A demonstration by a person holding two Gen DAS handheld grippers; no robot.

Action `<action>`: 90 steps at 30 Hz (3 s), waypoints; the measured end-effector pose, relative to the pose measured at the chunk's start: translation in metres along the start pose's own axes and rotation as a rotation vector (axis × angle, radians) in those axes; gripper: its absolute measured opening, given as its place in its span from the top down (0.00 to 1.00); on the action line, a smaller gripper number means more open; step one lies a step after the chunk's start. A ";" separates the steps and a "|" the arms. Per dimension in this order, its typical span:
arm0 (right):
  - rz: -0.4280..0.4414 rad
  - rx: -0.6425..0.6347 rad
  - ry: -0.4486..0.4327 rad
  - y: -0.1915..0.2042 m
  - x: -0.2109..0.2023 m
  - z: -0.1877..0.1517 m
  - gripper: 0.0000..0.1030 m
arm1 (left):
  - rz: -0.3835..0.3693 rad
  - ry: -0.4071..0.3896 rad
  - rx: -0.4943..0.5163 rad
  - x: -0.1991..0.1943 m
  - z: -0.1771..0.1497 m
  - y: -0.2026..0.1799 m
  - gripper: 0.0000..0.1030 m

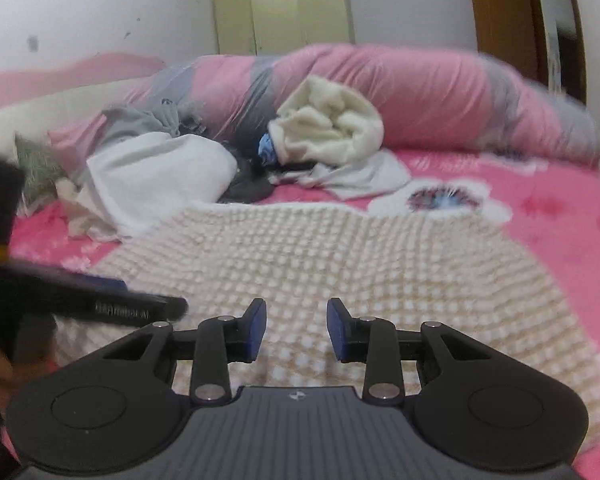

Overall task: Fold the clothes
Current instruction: 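Open both tools wide above the houndstooth cardigan, then grasp the cardigan edge with the right tool and lift it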

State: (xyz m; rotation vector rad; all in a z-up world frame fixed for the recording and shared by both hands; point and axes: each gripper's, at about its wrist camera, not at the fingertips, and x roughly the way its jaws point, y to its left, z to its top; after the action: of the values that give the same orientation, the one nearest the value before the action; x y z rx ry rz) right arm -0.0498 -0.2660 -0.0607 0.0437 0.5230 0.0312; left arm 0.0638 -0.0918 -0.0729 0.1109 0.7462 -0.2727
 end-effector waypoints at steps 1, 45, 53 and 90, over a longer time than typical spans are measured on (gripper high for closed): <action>-0.021 -0.012 0.037 -0.002 0.006 -0.007 0.65 | 0.003 0.000 -0.002 0.000 0.000 -0.001 0.23; -0.182 0.034 0.063 -0.046 0.003 -0.031 0.01 | -0.070 -0.108 -0.258 -0.049 -0.042 0.049 0.00; -0.078 -0.081 -0.121 0.010 -0.037 -0.006 0.01 | -0.007 -0.142 -0.395 -0.069 -0.068 0.113 0.00; 0.202 -0.148 -0.120 0.172 0.037 0.021 0.84 | -0.764 0.056 -0.888 0.027 -0.037 0.206 0.04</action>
State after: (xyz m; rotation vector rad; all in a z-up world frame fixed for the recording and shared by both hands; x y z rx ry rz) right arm -0.0103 -0.0933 -0.0523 -0.0464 0.3935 0.2626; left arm 0.1174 0.1077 -0.1182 -1.0302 0.8845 -0.6355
